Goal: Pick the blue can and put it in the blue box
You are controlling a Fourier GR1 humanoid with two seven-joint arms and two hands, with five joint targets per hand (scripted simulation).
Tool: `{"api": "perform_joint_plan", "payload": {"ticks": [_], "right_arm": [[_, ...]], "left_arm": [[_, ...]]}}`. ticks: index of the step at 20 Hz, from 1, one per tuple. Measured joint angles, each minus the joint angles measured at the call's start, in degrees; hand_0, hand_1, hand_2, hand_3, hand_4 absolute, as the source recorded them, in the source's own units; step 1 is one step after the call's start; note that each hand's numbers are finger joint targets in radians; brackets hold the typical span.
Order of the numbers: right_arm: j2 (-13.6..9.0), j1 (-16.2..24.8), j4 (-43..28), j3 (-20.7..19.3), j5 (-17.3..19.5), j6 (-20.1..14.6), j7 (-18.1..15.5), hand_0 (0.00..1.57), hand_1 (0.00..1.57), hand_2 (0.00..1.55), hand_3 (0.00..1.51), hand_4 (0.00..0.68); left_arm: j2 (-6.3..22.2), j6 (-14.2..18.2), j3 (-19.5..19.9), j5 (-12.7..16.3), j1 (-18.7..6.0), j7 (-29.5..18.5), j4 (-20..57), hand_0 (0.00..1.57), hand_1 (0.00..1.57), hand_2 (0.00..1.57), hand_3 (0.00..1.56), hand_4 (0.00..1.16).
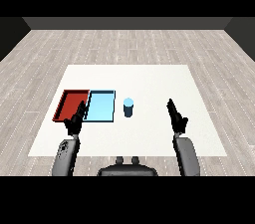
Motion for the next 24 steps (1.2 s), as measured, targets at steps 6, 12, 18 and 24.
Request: {"api": "perform_joint_plan", "payload": {"ticks": [6, 12, 18, 24], "right_arm": [[3.37, -8.0, 5.28, 3.22, 2.4, -5.98, 2.53, 0.0, 0.0, 0.0, 0.0, 0.0], [4.68, -13.93, 7.37, 5.47, -5.5, -5.33, -4.77, 0.0, 0.0, 0.0, 0.0, 0.0], [4.89, -14.88, 11.3, 6.19, -8.48, -4.82, -11.16, 0.0, 0.0, 0.0, 0.0, 0.0], [4.81, -16.38, 12.71, 5.84, -9.51, -4.17, -11.63, 0.0, 0.0, 0.0, 0.0, 0.0]], "left_arm": [[-0.09, -0.62, 0.68, 0.04, -0.99, 0.9, -1.23, 0.0, 0.0, 0.0, 0.0, 0.0], [-1.72, -3.81, 1.81, 3.58, -1.82, -12.85, -4.5, 0.0, 0.0, 0.0, 0.0, 0.0], [-2.01, -5.51, 3.04, 4.42, -3.02, -19.14, -2.59, 0.0, 0.0, 0.0, 0.0, 0.0], [-2.72, -5.74, 2.72, 4.51, -2.3, -19.14, -4.38, 0.0, 0.0, 0.0, 0.0, 0.0]]}}
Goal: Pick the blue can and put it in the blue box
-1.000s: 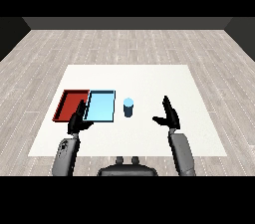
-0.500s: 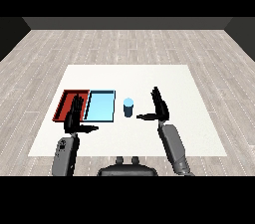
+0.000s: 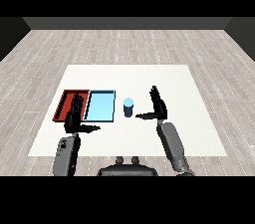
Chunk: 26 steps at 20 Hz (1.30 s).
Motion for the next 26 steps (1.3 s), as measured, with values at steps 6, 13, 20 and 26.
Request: {"api": "perform_joint_plan", "payload": {"ticks": [6, 13, 20, 26], "right_arm": [[0.09, -0.89, -0.23, 1.3, -1.73, -0.48, 0.6, 0.0, 0.0, 0.0, 0.0, 0.0], [0.24, -3.8, 4.27, 5.22, -6.81, -4.68, -1.17, 0.0, 0.0, 0.0, 0.0, 0.0], [0.27, -7.82, 13.02, 8.11, -14.05, -7.75, -6.66, 0.0, 0.0, 0.0, 0.0, 0.0], [0.28, -8.63, 17.37, 11.77, -19.69, -9.08, -10.42, 0.0, 0.0, 0.0, 0.0, 0.0]], "left_arm": [[-0.44, 0.1, 0.45, -0.54, 0.33, -2.03, 1.25, 0.0, 0.0, 0.0, 0.0, 0.0], [0.21, -1.26, 1.76, 1.28, -0.54, -1.66, 1.52, 0.0, 0.0, 0.0, 0.0, 0.0], [0.16, -0.5, 2.21, 1.89, -1.02, 0.74, -0.39, 0.0, 0.0, 0.0, 0.0, 0.0], [0.44, -1.31, 2.68, 2.77, 0.4, 0.96, -2.19, 0.0, 0.0, 0.0, 0.0, 0.0]]}}
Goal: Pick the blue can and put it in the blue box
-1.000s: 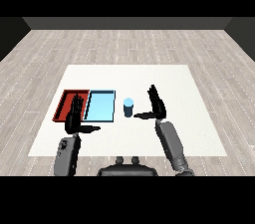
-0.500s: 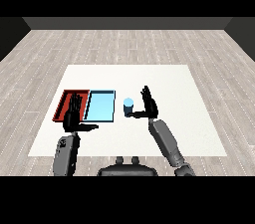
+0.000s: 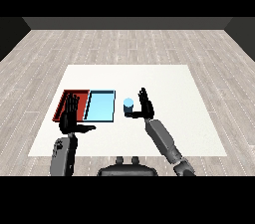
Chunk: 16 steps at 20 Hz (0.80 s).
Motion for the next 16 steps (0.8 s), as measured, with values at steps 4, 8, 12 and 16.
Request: {"api": "perform_joint_plan", "payload": {"ticks": [4, 8, 12, 16], "right_arm": [[0.0, -2.2, 5.5, 2.96, -4.94, -0.93, -4.38, 0.0, 0.0, 0.0, 0.0, 0.0], [0.0, -3.92, 9.11, 4.35, -7.94, -0.63, -6.07, 0.0, 0.0, 0.0, 0.0, 0.0], [0.0, -6.76, 13.71, 6.57, -12.53, -0.86, -8.43, 0.0, 0.0, 0.0, 0.0, 0.0], [0.0, -9.59, 18.97, 8.17, -16.37, 0.92, -11.02, 0.0, 0.0, 0.0, 0.0, 0.0]], "left_arm": [[0.37, -0.33, 0.78, 0.04, -1.85, -0.97, 2.95, 0.0, 0.0, 0.0, 0.0, 0.0], [-0.29, 0.21, 0.06, -1.18, -1.46, -2.02, 3.49, 0.0, 0.0, 0.0, 0.0, 0.0], [-0.7, 0.6, -0.57, -1.38, -0.98, -0.94, 2.18, 0.0, 0.0, 0.0, 0.0, 0.0], [0.02, -0.57, 0.36, -0.05, -0.3, -0.65, 1.68, 0.0, 0.0, 0.0, 0.0, 0.0]]}}
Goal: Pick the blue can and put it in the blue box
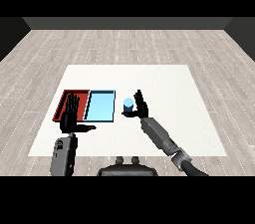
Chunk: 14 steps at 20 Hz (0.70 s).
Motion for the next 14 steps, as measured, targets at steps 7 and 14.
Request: {"api": "perform_joint_plan", "payload": {"ticks": [7, 14], "right_arm": [[0.0, -4.67, 5.54, 3.18, -5.88, 0.4, -1.58, 0.0, 0.0, 0.0, 0.0, 0.0], [0.0, -6.98, 9.6, 7.76, -11.35, 0.96, -2.9, 0.0, 0.0, 0.0, 0.0, 0.0]], "left_arm": [[-0.81, 0.5, -0.51, -0.51, 0.34, -0.23, -0.21, 0.0, 0.0, 0.0, 0.0, 0.0], [-1.18, 0.25, -0.72, -0.49, 1.44, -1.09, -0.58, 0.0, 0.0, 0.0, 0.0, 0.0]]}}
